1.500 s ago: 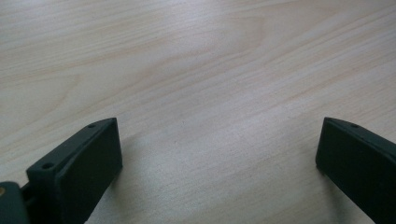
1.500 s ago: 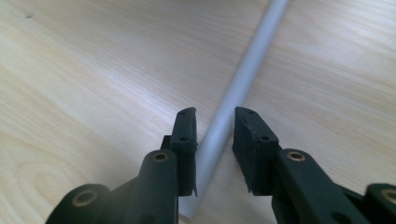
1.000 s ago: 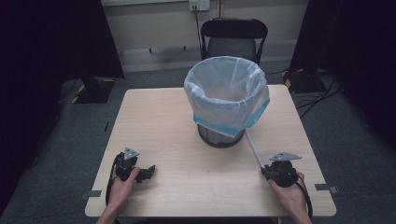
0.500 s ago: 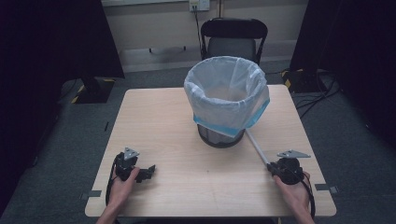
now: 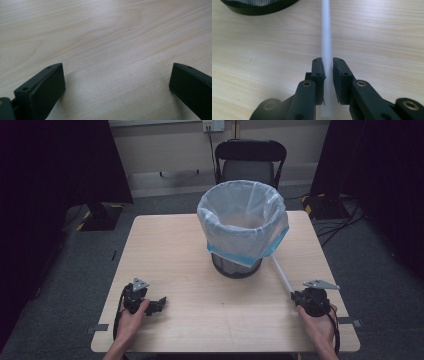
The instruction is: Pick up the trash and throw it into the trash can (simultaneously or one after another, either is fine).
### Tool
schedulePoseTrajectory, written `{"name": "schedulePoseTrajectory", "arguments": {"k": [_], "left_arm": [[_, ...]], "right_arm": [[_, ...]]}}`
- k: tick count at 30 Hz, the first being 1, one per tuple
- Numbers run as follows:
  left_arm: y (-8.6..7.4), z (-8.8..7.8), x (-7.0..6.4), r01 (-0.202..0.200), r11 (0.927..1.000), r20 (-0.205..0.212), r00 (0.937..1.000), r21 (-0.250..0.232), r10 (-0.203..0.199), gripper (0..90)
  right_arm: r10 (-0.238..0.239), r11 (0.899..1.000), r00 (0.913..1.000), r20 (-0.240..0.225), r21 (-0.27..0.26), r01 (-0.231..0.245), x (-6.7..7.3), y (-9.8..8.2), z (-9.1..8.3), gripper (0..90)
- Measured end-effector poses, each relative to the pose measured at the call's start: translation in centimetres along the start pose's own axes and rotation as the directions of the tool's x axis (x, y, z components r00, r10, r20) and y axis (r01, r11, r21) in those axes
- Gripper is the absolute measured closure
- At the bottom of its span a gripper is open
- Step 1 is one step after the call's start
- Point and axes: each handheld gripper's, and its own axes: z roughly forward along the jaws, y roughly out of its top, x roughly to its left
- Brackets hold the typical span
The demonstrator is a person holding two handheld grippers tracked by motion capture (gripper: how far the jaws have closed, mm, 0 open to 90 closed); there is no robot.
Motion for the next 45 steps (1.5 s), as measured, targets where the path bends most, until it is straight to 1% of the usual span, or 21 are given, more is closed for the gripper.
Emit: {"name": "schedulePoseTrajectory", "arguments": {"k": [5, 9, 15, 18, 24, 31, 35, 37, 41, 45], "left_arm": [[0.0, 0.0, 0.0, 0.000, 1.0000, -0.001, 1.0000, 0.000, 0.000, 0.0], [0.0, 0.0, 0.0, 0.000, 1.0000, -0.001, 1.0000, 0.000, 0.000, 0.0], [0.0, 0.0, 0.0, 0.000, 1.0000, -0.001, 1.0000, 0.000, 0.000, 0.0], [0.0, 0.0, 0.0, 0.000, 1.0000, -0.001, 1.0000, 0.000, 0.000, 0.0], [0.0, 0.0, 0.0, 0.000, 1.0000, -0.001, 1.0000, 0.000, 0.000, 0.0], [0.0, 0.0, 0.0, -0.001, 1.0000, -0.001, 1.0000, 0.000, 0.001, 0.0], [0.0, 0.0, 0.0, 0.000, 1.0000, -0.001, 1.0000, 0.000, 0.000, 0.0], [0.0, 0.0, 0.0, 0.000, 1.0000, 0.000, 1.0000, 0.000, 0.000, 0.0], [0.0, 0.0, 0.0, 0.000, 1.0000, 0.000, 1.0000, 0.000, 0.000, 0.0], [0.0, 0.0, 0.0, 0.000, 1.0000, 0.000, 1.0000, 0.000, 0.000, 0.0]], "right_arm": [[0.040, 0.999, 0.9988, 0.027, -0.022, -0.040, -0.6, 0.1, -0.3, 80.4], [0.062, 0.997, 0.9974, 0.037, -0.038, -0.061, -0.8, 0.2, -0.6, 80.5], [0.083, 0.993, 0.9950, 0.056, -0.084, -0.078, -1.0, 0.4, -1.2, 80.5], [0.102, 0.991, 0.9928, 0.064, -0.097, -0.095, -1.2, 0.5, -1.5, 80.5], [0.113, 0.988, 0.9913, 0.068, -0.118, -0.104, -1.5, 0.8, -1.8, 80.5], [0.148, 0.976, 0.9859, 0.077, -0.172, -0.133, -1.8, 1.5, -2.8, 80.5], [0.141, 0.973, 0.9872, 0.074, -0.195, -0.125, -2.1, 2.1, -3.4, 80.5], [0.139, 0.969, 0.9870, 0.080, -0.217, -0.119, -2.3, 2.6, -4.0, 80.5], [0.162, 0.960, 0.9835, 0.081, -0.245, -0.137, -2.7, 3.3, -4.4, 80.4], [0.171, 0.955, 0.9820, 0.080, -0.260, -0.145, -2.9, 3.6, -4.6, 80.4]]}}
